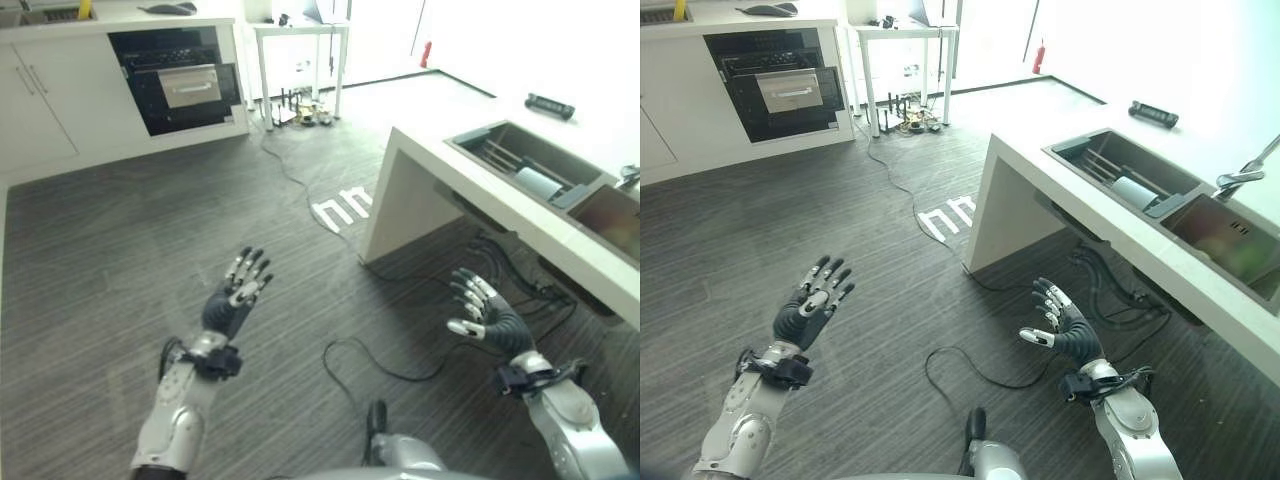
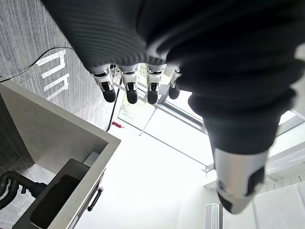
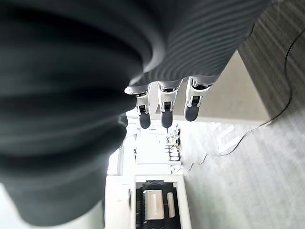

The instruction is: Place the dishes in the dishwasher.

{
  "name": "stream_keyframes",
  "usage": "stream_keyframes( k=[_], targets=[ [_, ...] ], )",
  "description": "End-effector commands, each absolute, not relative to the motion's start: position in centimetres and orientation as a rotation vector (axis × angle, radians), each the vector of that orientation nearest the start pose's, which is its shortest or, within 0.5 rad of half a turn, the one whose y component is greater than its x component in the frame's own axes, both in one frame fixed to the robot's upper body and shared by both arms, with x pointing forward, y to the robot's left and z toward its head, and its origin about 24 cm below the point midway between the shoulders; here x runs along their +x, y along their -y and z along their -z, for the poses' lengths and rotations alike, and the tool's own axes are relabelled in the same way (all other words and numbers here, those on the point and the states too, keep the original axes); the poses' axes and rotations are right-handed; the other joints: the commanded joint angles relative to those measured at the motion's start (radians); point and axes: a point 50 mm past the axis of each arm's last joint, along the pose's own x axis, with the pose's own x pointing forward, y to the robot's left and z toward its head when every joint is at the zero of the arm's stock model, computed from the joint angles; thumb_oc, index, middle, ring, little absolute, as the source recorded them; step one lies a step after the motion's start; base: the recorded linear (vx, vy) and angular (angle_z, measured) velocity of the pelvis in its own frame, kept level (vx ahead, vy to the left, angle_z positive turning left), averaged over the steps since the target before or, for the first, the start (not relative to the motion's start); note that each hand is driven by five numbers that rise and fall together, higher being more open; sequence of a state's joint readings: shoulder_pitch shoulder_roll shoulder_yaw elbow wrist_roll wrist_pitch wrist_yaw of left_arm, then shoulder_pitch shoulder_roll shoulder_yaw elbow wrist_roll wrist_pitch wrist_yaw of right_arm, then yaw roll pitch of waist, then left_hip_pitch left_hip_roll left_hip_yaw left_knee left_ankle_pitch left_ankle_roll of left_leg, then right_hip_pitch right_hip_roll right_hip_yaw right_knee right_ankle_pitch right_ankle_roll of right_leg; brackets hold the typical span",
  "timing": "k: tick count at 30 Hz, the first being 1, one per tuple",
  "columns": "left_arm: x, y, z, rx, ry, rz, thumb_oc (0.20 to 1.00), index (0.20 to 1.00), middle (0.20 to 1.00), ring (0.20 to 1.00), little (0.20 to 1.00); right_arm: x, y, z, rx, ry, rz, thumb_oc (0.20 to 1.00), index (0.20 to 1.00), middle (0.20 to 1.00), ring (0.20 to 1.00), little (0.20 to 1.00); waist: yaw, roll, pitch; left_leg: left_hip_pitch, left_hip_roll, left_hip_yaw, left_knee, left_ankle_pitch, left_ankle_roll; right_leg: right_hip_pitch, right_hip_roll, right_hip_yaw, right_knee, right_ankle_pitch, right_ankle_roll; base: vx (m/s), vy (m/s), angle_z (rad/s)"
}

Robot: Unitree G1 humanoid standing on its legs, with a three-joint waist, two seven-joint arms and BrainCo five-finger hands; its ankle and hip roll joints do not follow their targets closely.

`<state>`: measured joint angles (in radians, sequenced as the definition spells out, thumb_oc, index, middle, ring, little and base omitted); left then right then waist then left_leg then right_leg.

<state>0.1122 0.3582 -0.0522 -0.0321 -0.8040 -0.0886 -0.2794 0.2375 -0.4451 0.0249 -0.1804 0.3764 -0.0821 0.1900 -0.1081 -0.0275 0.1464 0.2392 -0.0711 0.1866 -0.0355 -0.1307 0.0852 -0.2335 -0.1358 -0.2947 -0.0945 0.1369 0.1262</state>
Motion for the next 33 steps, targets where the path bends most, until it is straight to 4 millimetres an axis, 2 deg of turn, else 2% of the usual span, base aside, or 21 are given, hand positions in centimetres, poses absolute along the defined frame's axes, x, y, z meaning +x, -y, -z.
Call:
stream_keyframes(
  k=[1, 5, 8, 9, 10, 11, 12, 14, 15, 16, 17, 18, 19, 21, 22, 23, 24, 26, 28, 29, 33],
  targets=[
    [22.7, -20.2, -8.8, -0.388, 0.242, 0.316, 1.000, 1.000, 1.000, 1.000, 1.000, 21.7, 21.7, -9.9, -0.054, 0.245, -0.206, 1.000, 1.000, 1.000, 1.000, 1.000, 0.005, -0.014, 0.015, 0.002, 0.055, -0.018, -0.052, 0.020, -0.069, 0.101, 0.006, 0.012, 0.007, 0.078, 0.048, 0.28, -0.174, 0.17],
    [22.7, -20.6, -10.0, -0.415, 0.292, 0.297, 1.000, 1.000, 1.000, 1.000, 1.000, 21.4, 21.9, -11.1, -0.084, 0.295, -0.202, 1.000, 1.000, 1.000, 1.000, 1.000, -0.013, -0.009, -0.015, 0.032, 0.058, -0.010, -0.052, -0.003, -0.067, 0.136, 0.024, 0.055, 0.007, 0.080, 0.042, 0.27, -0.211, 0.22],
    [22.7, -20.5, -10.9, -0.435, 0.334, 0.294, 1.000, 1.000, 1.000, 1.000, 1.000, 21.7, 21.9, -12.2, -0.112, 0.340, -0.193, 1.000, 1.000, 1.000, 1.000, 1.000, -0.022, 0.004, -0.047, 0.069, 0.078, 0.013, -0.052, -0.009, -0.090, 0.168, 0.050, 0.059, 0.007, 0.044, 0.015, 0.29, -0.248, -0.25],
    [22.6, -20.5, -11.1, -0.433, 0.346, 0.295, 1.000, 1.000, 1.000, 1.000, 1.000, 21.7, 22.0, -12.5, -0.118, 0.352, -0.191, 1.000, 1.000, 1.000, 1.000, 1.000, -0.027, 0.010, -0.053, 0.078, 0.089, 0.024, -0.052, 0.011, -0.100, 0.175, 0.062, 0.062, 0.007, 0.033, 0.005, 0.26, -0.251, -0.68],
    [22.5, -20.4, -11.4, -0.424, 0.364, 0.300, 1.000, 1.000, 1.000, 1.000, 1.000, 21.6, 22.2, -13.1, -0.126, 0.374, -0.183, 1.000, 1.000, 1.000, 1.000, 1.000, -0.035, 0.020, -0.059, 0.080, 0.112, 0.041, -0.032, 0.058, -0.123, 0.187, 0.081, 0.068, 0.007, 0.016, -0.013, 0.24, -0.261, -0.63],
    [22.5, -20.4, -11.5, -0.425, 0.373, 0.297, 1.000, 1.000, 1.000, 1.000, 1.000, 21.5, 22.3, -13.3, -0.132, 0.385, -0.180, 1.000, 1.000, 1.000, 1.000, 1.000, -0.040, 0.024, -0.062, 0.071, 0.130, 0.047, 0.010, 0.089, -0.139, 0.194, 0.094, 0.074, 0.007, 0.006, -0.026, 0.26, -0.321, -0.33],
    [22.4, -20.5, -11.7, -0.427, 0.389, 0.290, 1.000, 1.000, 1.000, 1.000, 1.000, 21.2, 22.6, -13.8, -0.146, 0.409, -0.173, 1.000, 1.000, 1.000, 1.000, 1.000, -0.046, 0.029, -0.064, 0.044, 0.167, 0.047, 0.127, 0.145, -0.172, 0.210, 0.117, 0.088, 0.007, -0.015, -0.049, 0.19, -0.283, -0.35],
    [22.3, -20.6, -12.1, -0.409, 0.428, 0.271, 1.000, 1.000, 1.000, 1.000, 1.000, 20.9, 23.0, -14.7, -0.159, 0.452, -0.169, 1.000, 1.000, 1.000, 1.000, 1.000, -0.051, 0.015, -0.065, -0.028, 0.188, 0.027, 0.344, 0.237, -0.204, 0.234, 0.135, 0.125, 0.007, -0.036, -0.084, 0.23, -0.314, -0.46],
    [22.1, -20.7, -12.4, -0.389, 0.454, 0.257, 1.000, 1.000, 1.000, 1.000, 1.000, 20.8, 23.1, -15.1, -0.162, 0.468, -0.169, 1.000, 1.000, 1.000, 1.000, 1.000, -0.047, 0.009, -0.060, -0.071, 0.184, 0.010, 0.434, 0.253, -0.207, 0.252, 0.144, 0.147, 0.007, -0.047, -0.099, 0.26, -0.272, -0.61],
    [21.8, -20.6, -12.8, -0.361, 0.488, 0.253, 1.000, 1.000, 1.000, 1.000, 1.000, 20.7, 23.2, -15.5, -0.163, 0.487, -0.167, 1.000, 1.000, 1.000, 1.000, 1.000, -0.036, -0.005, -0.048, -0.153, 0.172, -0.020, 0.527, 0.253, -0.196, 0.280, 0.147, 0.178, 0.007, -0.057, -0.112, 0.16, -0.149, -0.81],
    [21.8, -20.6, -12.8, -0.361, 0.488, 0.253, 1.000, 1.000, 1.000, 1.000, 1.000, 20.7, 23.2, -15.5, -0.163, 0.487, -0.167, 1.000, 1.000, 1.000, 1.000, 1.000, -0.036, -0.005, -0.048, -0.153, 0.172, -0.020, 0.527, 0.253, -0.196, 0.280, 0.147, 0.178, 0.007, -0.057, -0.112, 0.23, -0.128, -0.89],
    [21.4, -20.5, -13.7, -0.282, 0.555, 0.283, 1.000, 1.000, 1.000, 1.000, 1.000, 20.6, 23.2, -16.0, -0.155, 0.517, -0.152, 1.000, 1.000, 1.000, 1.000, 1.000, -0.013, -0.027, -0.027, -0.271, 0.150, -0.039, 0.538, 0.184, -0.149, 0.319, 0.149, 0.229, 0.007, -0.074, -0.112, 0.23, -0.050, -0.86],
    [21.1, -20.7, -14.0, -0.255, 0.577, 0.280, 1.000, 1.000, 1.000, 1.000, 1.000, 20.6, 23.3, -16.3, -0.151, 0.523, -0.153, 1.000, 1.000, 1.000, 1.000, 1.000, -0.007, -0.027, -0.023, -0.272, 0.144, -0.045, 0.482, 0.164, -0.137, 0.328, 0.154, 0.250, 0.007, -0.081, -0.105, 0.33, -0.004, -0.70],
    [20.8, -21.1, -14.6, -0.219, 0.603, 0.276, 1.000, 1.000, 1.000, 1.000, 1.000, 20.9, 23.3, -16.5, -0.142, 0.525, -0.156, 1.000, 1.000, 1.000, 1.000, 1.000, 0.004, -0.019, -0.019, -0.254, 0.127, -0.056, 0.278, 0.139, -0.120, 0.339, 0.162, 0.293, 0.007, -0.098, -0.086, 0.29, 0.140, -1.11],
    [20.8, -21.3, -14.8, -0.213, 0.612, 0.260, 1.000, 1.000, 1.000, 1.000, 1.000, 21.0, 23.1, -16.5, -0.140, 0.523, -0.165, 1.000, 1.000, 1.000, 1.000, 1.000, 0.018, -0.009, -0.015, -0.242, 0.107, -0.094, 0.133, 0.154, -0.124, 0.353, 0.171, 0.315, 0.007, -0.109, -0.077, 0.27, 0.155, -1.15],
    [20.7, -21.4, -14.9, -0.210, 0.620, 0.246, 1.000, 1.000, 1.000, 1.000, 1.000, 21.2, 22.9, -16.5, -0.139, 0.521, -0.175, 1.000, 1.000, 1.000, 1.000, 1.000, 0.031, -0.003, -0.011, -0.247, 0.090, -0.138, 0.053, 0.179, -0.126, 0.361, 0.180, 0.340, 0.007, -0.111, -0.075, 0.39, 0.152, -1.27],
    [20.4, -21.7, -14.8, -0.200, 0.629, 0.214, 1.000, 1.000, 1.000, 1.000, 1.000, 21.4, 22.3, -16.3, -0.140, 0.509, -0.199, 1.000, 1.000, 1.000, 1.000, 1.000, 0.065, 0.008, -0.011, -0.277, 0.070, -0.243, -0.047, 0.230, -0.137, 0.389, 0.203, 0.399, 0.007, -0.136, -0.080, 0.37, 0.118, -1.49],
    [20.0, -21.8, -14.8, -0.184, 0.642, 0.204, 1.000, 1.000, 1.000, 1.000, 1.000, 21.4, 22.1, -16.2, -0.145, 0.504, -0.205, 1.000, 1.000, 1.000, 1.000, 1.000, 0.088, 0.011, -0.006, -0.323, 0.064, -0.284, -0.051, 0.275, -0.150, 0.417, 0.213, 0.429, 0.007, -0.147, -0.086, 0.27, 0.103, -1.68],
    [19.9, -21.8, -14.9, -0.172, 0.668, 0.212, 1.000, 1.000, 1.000, 1.000, 1.000, 21.7, 22.0, -16.3, -0.148, 0.508, -0.193, 1.000, 1.000, 1.000, 1.000, 1.000, 0.107, 0.007, -0.003, -0.358, 0.078, -0.286, -0.052, 0.283, -0.156, 0.454, 0.205, 0.438, 0.007, -0.177, -0.086, 0.20, 0.200, -1.65],
    [20.0, -21.7, -15.0, -0.187, 0.676, 0.210, 1.000, 1.000, 1.000, 1.000, 1.000, 21.9, 22.1, -16.4, -0.144, 0.509, -0.186, 1.000, 1.000, 1.000, 1.000, 1.000, 0.100, 0.011, -0.008, -0.343, 0.092, -0.257, -0.052, 0.280, -0.152, 0.466, 0.190, 0.427, 0.007, -0.183, -0.078, 0.21, 0.323, -1.13],
    [21.2, -21.5, -15.5, -0.224, 0.665, 0.242, 1.000, 1.000, 1.000, 1.000, 1.000, 21.1, 23.0, -16.3, -0.133, 0.510, -0.154, 1.000, 1.000, 1.000, 1.000, 1.000, 0.063, 0.012, -0.032, -0.284, 0.084, -0.201, -0.052, 0.232, -0.119, 0.480, 0.151, 0.406, 0.040, -0.198, -0.049, 0.19, 0.287, -0.67]
  ],
)
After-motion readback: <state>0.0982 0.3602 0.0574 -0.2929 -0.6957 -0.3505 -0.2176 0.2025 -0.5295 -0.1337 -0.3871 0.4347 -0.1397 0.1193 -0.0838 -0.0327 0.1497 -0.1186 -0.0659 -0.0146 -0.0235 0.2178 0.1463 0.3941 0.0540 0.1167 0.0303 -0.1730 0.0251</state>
